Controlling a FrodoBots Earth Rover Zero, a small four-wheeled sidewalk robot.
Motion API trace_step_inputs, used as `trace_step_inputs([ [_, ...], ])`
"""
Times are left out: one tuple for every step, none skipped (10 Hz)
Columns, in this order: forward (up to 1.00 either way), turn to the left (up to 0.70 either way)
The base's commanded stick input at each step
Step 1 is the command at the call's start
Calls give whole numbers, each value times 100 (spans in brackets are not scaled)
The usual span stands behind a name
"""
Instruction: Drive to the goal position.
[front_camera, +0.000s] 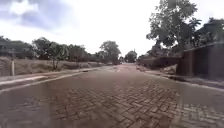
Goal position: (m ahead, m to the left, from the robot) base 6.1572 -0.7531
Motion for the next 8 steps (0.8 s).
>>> trace_step_inputs([
  [70,0],
  [70,0],
  [70,0],
  [70,0],
  [70,0],
  [70,0],
  [70,0],
  [70,0],
])
